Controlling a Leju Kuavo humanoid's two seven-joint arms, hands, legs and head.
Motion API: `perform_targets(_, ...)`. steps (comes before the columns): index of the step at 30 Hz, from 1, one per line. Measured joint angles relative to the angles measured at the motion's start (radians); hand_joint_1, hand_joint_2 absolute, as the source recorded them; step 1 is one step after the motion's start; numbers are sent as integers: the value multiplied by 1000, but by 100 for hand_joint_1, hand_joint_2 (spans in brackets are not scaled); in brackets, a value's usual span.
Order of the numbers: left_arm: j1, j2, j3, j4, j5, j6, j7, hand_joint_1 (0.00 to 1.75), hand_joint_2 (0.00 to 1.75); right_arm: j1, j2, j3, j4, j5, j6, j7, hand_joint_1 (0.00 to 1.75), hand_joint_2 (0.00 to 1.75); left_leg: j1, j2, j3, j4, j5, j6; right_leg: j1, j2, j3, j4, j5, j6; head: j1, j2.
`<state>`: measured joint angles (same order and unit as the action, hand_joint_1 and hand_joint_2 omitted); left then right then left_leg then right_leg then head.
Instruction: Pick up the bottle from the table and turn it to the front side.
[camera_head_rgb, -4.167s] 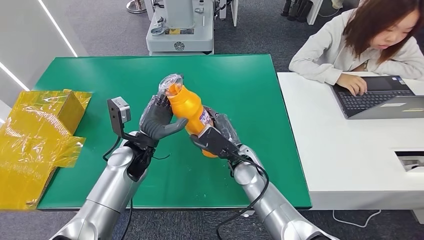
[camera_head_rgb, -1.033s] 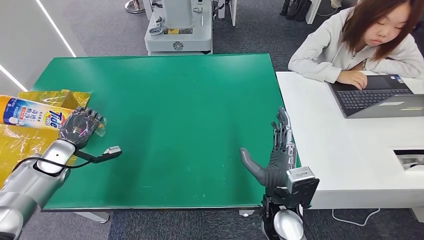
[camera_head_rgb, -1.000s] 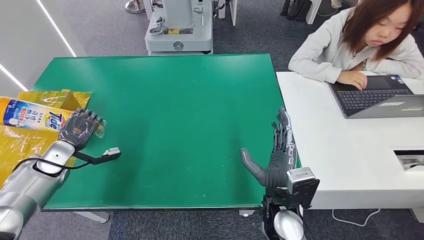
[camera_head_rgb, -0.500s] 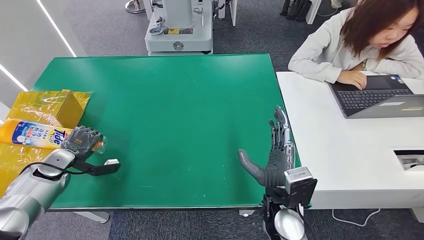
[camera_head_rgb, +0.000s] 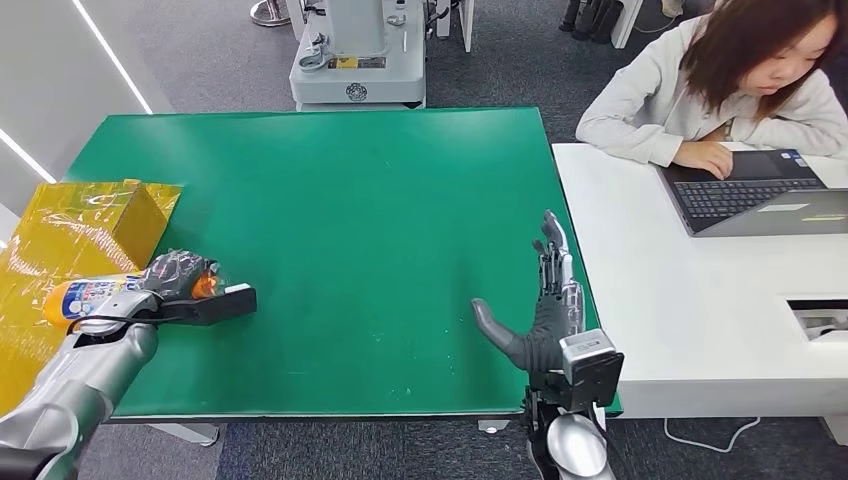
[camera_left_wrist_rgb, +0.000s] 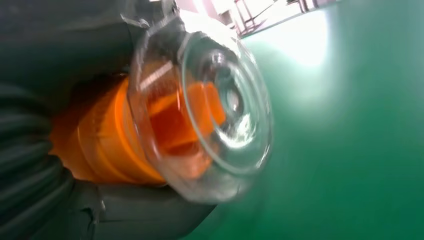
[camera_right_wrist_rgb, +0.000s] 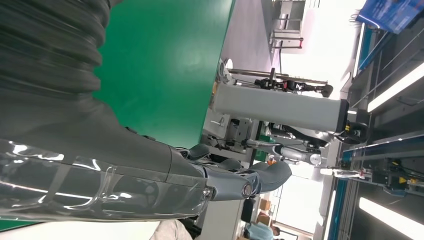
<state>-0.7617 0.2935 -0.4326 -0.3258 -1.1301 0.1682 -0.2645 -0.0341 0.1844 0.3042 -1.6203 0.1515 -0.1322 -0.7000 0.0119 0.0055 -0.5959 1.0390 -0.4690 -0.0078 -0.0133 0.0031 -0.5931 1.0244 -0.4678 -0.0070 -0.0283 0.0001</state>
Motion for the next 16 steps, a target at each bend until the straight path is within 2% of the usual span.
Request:
perform_targets(4,-16,-11,61,0,13,-31,4,3,175,0,3,-11,2,2,6,0,0,175,0,0,0,0,0,0,0,0,0,0,0,0,0,0)
perform_targets(16,8,-30,100,4,-23,-1,7,0,175,1,3,-17,10,-2,9,0,0,175,0,0,0,0,0,0,0,0,0,0,0,0,0,0)
